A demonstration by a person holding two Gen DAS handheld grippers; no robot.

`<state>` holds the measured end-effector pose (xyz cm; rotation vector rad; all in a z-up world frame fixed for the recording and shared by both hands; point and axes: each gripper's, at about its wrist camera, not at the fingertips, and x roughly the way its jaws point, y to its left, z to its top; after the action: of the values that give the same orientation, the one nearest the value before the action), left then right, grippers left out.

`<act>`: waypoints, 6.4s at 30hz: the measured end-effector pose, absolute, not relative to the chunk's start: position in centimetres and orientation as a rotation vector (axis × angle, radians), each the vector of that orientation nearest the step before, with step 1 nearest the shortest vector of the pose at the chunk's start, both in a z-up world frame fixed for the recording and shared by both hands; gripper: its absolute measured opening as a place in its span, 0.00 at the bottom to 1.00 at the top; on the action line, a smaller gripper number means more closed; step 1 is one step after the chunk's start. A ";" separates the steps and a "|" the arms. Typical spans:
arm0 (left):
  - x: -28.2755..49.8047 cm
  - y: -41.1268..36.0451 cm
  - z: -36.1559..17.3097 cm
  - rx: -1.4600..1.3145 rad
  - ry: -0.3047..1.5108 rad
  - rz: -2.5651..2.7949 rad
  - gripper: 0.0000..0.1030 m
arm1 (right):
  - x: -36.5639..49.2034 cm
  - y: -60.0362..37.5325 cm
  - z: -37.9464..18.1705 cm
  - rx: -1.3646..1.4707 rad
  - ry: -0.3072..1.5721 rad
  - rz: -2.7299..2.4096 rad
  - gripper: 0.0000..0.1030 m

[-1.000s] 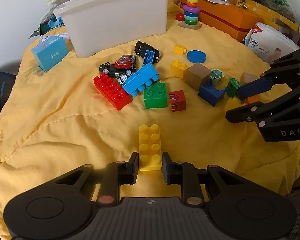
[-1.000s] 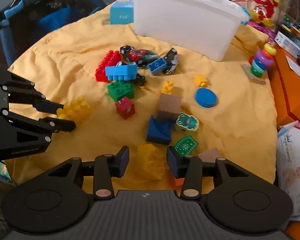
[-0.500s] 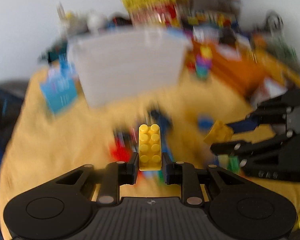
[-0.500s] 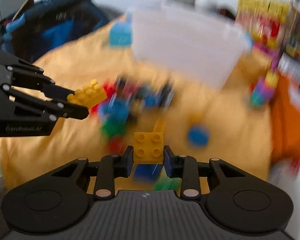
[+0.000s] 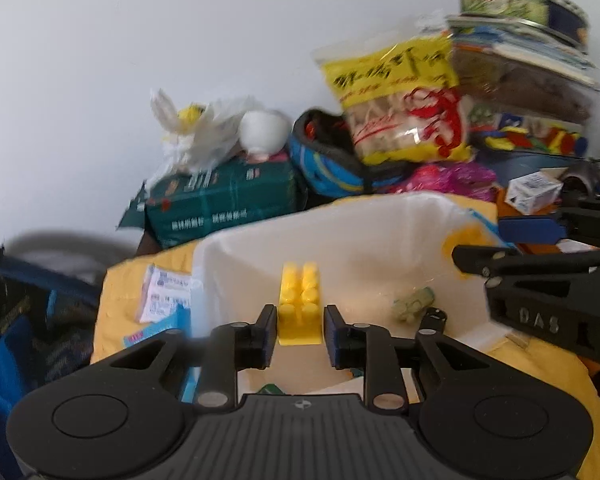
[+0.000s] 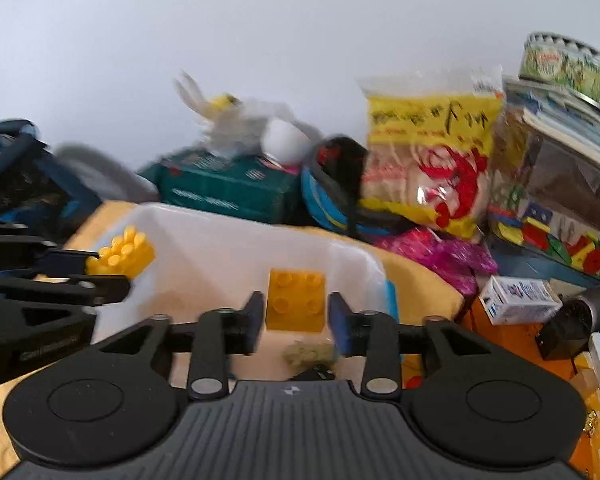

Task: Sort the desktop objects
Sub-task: 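Carry both yellow pieces over the white bin and open both tools, then move both open tools back over the toy pile toward the blue block, then grasp the small red printed Lego brick with the left tool, then grasp the orange Lego brick with the right tool while the left tool holds the red brick, then carry the red and orange bricks over the white bin and release both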

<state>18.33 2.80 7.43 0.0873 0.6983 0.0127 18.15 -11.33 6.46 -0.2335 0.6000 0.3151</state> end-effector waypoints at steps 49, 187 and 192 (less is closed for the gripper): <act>-0.7 -4.4 -5.5 0.161 0.960 -0.297 0.21 | -5.0 -18.7 -3.7 -0.389 0.846 0.515 0.34; 15.2 4.3 8.9 0.127 0.553 -0.026 0.52 | 16.1 -12.2 7.1 -0.182 0.573 0.380 0.39; 8.8 3.6 8.4 0.133 0.534 -0.093 0.66 | 10.4 -14.0 6.2 -0.134 0.566 0.448 0.48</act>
<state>8.81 3.62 8.42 0.1329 0.5340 -0.0932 10.42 -13.97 6.20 -0.1337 0.5662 0.4483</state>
